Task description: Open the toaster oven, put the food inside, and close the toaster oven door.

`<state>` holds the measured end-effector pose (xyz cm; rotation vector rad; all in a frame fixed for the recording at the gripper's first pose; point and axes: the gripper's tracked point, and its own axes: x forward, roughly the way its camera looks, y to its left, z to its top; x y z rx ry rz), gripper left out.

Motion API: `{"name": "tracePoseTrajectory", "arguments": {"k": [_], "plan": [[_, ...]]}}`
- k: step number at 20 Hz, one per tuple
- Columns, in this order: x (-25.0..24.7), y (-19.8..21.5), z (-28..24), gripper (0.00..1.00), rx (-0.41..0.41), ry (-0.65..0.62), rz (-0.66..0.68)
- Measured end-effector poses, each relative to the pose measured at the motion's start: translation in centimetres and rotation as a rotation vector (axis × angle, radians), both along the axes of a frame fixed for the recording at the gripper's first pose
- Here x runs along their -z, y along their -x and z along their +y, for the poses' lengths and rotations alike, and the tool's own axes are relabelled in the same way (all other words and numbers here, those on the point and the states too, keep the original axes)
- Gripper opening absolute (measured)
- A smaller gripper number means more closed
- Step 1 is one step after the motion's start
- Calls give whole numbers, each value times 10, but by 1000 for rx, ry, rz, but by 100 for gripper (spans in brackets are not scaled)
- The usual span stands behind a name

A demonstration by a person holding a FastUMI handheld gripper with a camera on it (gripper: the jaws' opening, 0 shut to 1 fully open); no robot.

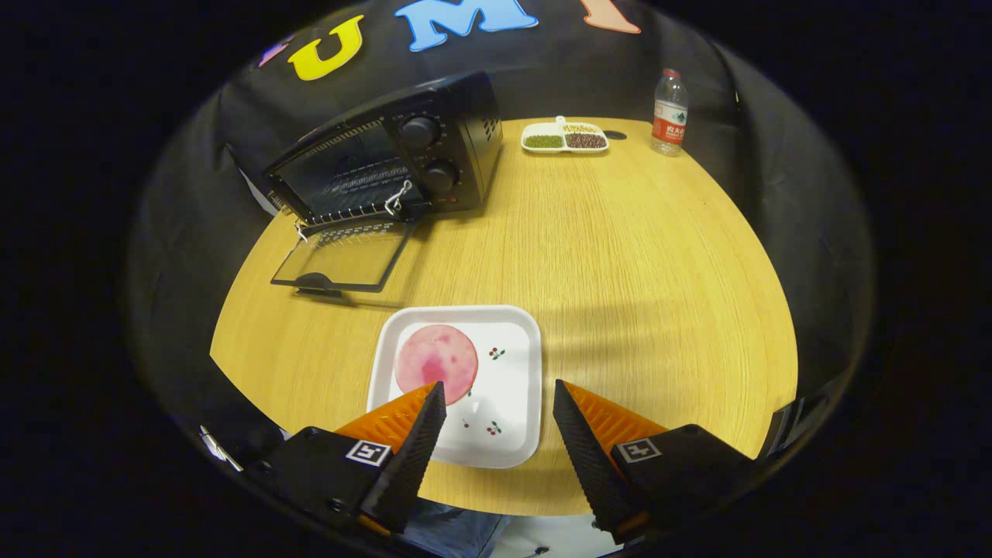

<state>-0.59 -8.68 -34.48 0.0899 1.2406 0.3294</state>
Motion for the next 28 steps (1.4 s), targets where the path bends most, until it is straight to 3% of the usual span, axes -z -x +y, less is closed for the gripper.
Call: {"name": "tracePoseTrajectory", "arguments": {"k": [1, 4, 8, 11, 13, 14, 15, 18, 21, 28], "plan": [[9, -5, -6, 90, 2, 9, 30], [27, -7, -9, 69, 14, -31, 152], [31, -9, -7, 67, 35, -75, 239], [31, -10, -6, 22, 15, -65, 274], [31, -10, -12, 27, -32, -46, 300], [27, -5, -15, 27, 3, -49, 295], [31, -6, -12, 3, 7, -53, 303], [27, 3, 2, 2, 44, -115, 308], [12, 7, 23, 2, 135, -255, 318], [2, 22, 45, 2, 202, -349, 324]]}}
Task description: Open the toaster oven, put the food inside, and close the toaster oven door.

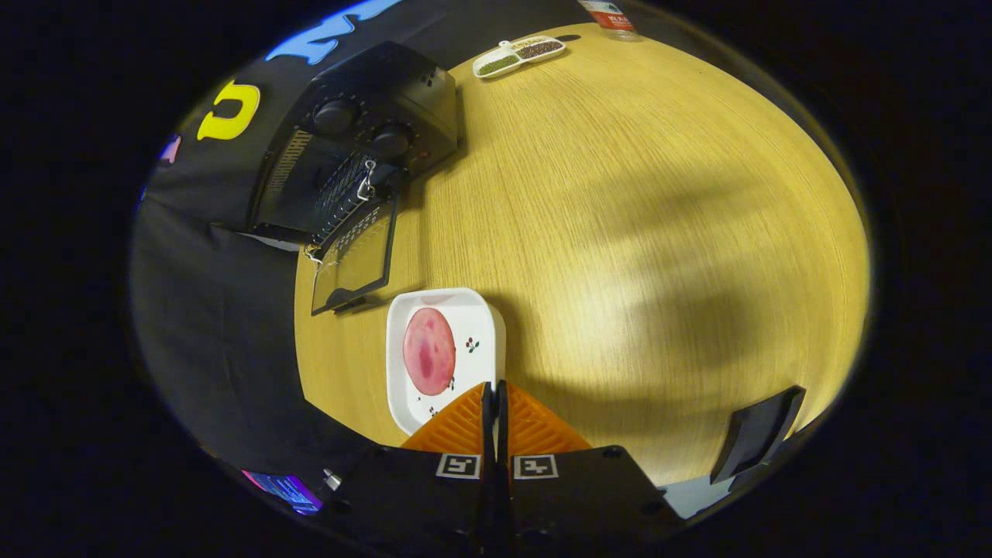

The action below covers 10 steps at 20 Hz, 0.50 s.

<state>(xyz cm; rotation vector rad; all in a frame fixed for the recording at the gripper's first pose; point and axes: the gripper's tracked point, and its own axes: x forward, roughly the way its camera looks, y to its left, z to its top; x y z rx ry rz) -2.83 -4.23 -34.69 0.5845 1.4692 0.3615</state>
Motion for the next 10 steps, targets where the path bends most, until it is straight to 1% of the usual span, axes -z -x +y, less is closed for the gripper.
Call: {"name": "tracePoseTrajectory", "arguments": {"k": [5, 10], "plan": [[-17, -2, 23, 2, 72, -101, -33], [-39, -2, 50, 1, 103, -161, -59]]}}
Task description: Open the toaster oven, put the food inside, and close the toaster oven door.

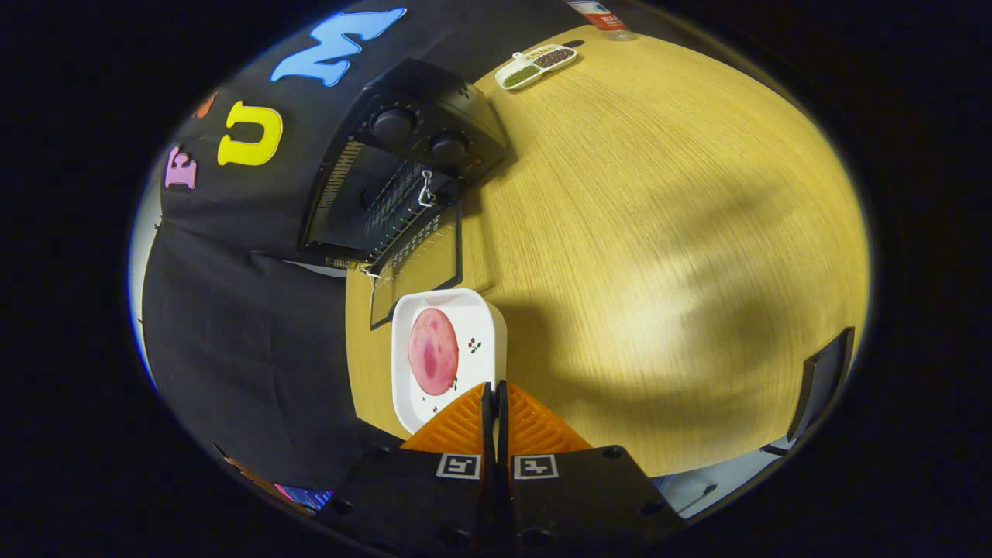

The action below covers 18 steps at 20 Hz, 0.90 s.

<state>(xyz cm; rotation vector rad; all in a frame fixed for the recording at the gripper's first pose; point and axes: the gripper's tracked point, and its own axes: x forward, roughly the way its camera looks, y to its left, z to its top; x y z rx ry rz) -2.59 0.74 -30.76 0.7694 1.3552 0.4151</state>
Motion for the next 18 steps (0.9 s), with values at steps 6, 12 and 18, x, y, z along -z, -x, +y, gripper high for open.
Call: {"name": "tracePoseTrajectory", "arguments": {"k": [6, 12, 18], "plan": [[-34, -23, 48, 2, 146, -55, -59], [-41, -60, 90, 2, 392, -44, -100], [-32, -72, 119, 2, 553, -11, -93]]}}
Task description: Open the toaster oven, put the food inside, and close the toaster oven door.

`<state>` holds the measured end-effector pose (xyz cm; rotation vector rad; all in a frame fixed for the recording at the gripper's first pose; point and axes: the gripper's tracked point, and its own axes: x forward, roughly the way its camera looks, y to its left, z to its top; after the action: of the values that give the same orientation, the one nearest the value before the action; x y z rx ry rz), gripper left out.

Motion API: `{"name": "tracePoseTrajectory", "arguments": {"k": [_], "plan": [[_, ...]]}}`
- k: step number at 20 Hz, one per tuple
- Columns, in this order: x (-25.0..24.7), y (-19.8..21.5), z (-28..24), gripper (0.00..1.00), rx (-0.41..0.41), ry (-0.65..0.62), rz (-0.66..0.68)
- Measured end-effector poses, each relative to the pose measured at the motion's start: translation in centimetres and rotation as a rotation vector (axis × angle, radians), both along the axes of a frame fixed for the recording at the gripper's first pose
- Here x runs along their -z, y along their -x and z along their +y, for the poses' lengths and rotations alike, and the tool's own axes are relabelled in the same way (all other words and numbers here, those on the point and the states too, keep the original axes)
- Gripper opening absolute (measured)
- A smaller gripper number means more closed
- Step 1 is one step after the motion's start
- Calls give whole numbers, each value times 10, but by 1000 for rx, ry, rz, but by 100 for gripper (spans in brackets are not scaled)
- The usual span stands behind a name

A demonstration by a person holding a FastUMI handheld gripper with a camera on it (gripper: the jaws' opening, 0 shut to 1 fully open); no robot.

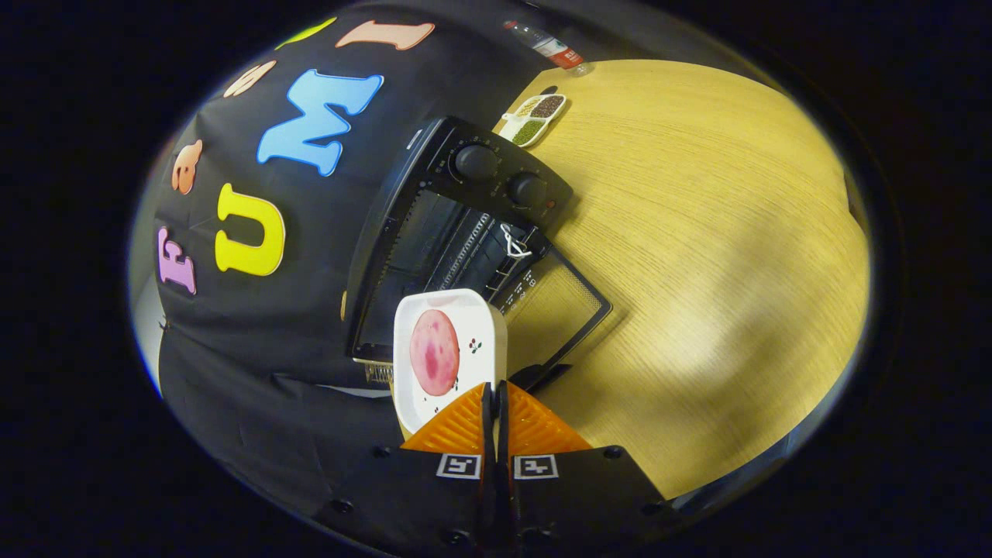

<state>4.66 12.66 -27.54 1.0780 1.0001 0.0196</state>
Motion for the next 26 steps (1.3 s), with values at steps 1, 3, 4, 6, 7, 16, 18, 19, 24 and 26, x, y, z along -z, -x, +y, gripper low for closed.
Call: {"name": "tracePoseTrajectory", "arguments": {"k": [1, 3, 4, 6, 7, 16, 18, 19, 24, 26], "plan": [[1, -3, 4, 2, 35, -5, 3], [2, -12, 9, 2, 96, -21, 9], [3, -19, 9, 2, 131, -24, 8], [6, -35, 7, 2, 199, -9, 6], [8, -44, 7, 2, 222, -2, 5], [37, -96, 26, 2, 371, -23, 20], [42, -104, 29, 2, 397, -32, 16], [44, -108, 29, 2, 417, -36, 3], [52, -128, 27, 2, 491, -22, -27], [52, -135, 32, 2, 493, -35, -32]]}}
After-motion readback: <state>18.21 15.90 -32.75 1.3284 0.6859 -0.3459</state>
